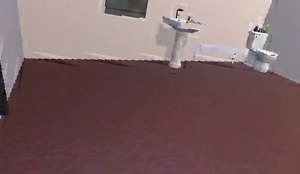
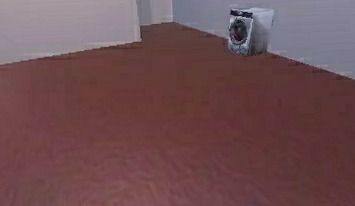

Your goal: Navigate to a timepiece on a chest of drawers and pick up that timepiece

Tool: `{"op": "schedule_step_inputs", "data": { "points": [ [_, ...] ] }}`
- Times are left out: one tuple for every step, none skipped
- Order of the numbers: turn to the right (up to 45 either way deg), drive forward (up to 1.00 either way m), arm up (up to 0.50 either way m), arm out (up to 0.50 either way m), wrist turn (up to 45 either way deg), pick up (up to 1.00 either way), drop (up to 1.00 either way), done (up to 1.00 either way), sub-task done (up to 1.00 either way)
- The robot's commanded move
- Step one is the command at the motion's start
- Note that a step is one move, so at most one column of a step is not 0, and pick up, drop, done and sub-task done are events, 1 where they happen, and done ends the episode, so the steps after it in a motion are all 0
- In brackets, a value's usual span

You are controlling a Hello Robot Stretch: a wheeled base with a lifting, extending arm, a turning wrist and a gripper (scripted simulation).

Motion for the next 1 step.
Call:
{"op": "schedule_step_inputs", "data": {
  "points": [
    [-24.0, 0.0, 0.0, 0.0, 0.0, 0.0, 0.0, 0.0, 0.0]
  ]
}}
